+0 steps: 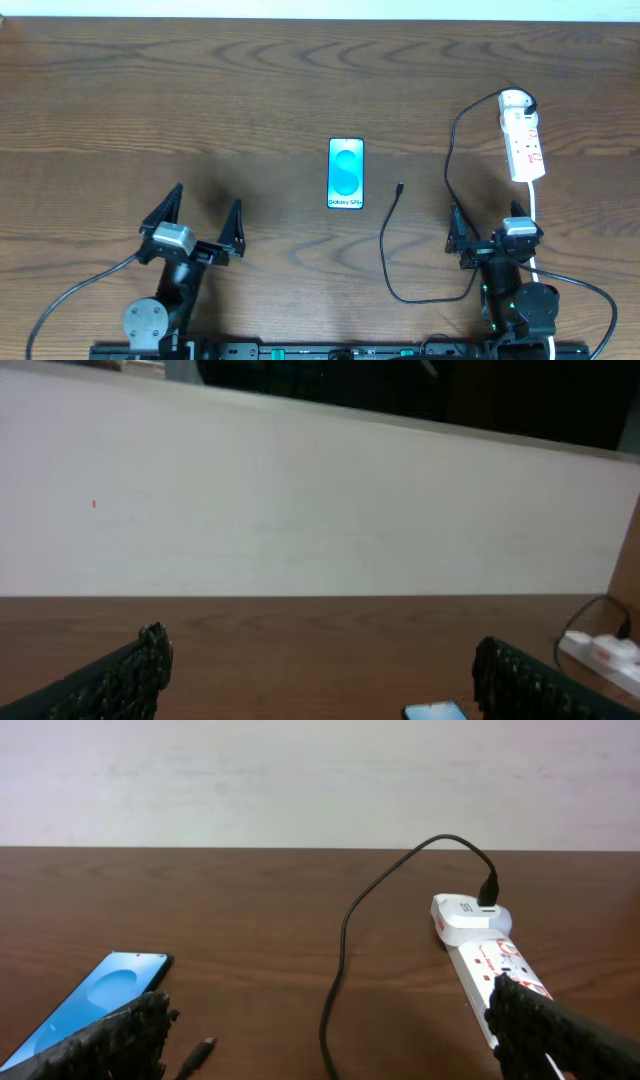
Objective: Plug charger to phone and switch on socket
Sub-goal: 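Move the left gripper forward over the blue phone, then lower the open left gripper around the phone's bottom end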
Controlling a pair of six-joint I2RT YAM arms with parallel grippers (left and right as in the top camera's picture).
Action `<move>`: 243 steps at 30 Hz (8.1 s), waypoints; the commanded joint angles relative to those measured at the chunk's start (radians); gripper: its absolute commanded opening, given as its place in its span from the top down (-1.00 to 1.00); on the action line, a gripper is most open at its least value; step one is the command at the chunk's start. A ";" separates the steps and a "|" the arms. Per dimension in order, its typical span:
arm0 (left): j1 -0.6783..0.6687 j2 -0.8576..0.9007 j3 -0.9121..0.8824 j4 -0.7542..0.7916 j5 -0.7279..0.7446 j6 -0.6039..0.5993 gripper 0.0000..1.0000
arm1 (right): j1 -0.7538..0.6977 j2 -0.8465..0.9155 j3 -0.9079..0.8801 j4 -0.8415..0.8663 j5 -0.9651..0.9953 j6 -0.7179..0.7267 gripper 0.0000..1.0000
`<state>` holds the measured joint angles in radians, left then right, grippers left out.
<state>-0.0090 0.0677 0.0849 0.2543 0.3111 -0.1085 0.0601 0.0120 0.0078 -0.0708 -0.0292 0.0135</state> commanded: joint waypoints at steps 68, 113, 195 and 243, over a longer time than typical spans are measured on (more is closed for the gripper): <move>-0.468 2.025 2.066 -1.723 -0.129 -0.293 -0.96 | -0.006 -0.005 -0.002 -0.004 0.005 -0.011 -0.99; -0.577 2.267 1.998 -1.433 -0.239 -0.402 -0.96 | -0.006 -0.005 -0.002 -0.004 0.005 -0.011 -0.99; -0.599 2.340 1.815 -1.220 -0.270 -0.436 -0.96 | -0.006 -0.005 -0.002 -0.004 0.005 -0.011 -0.99; -0.651 2.340 1.811 -1.221 -0.279 -0.463 -0.96 | -0.006 -0.005 -0.002 -0.004 0.005 -0.011 -0.99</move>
<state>-0.6449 2.3642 1.9118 -0.9672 0.0513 -0.5415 0.0601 0.0120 0.0071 -0.0704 -0.0284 0.0132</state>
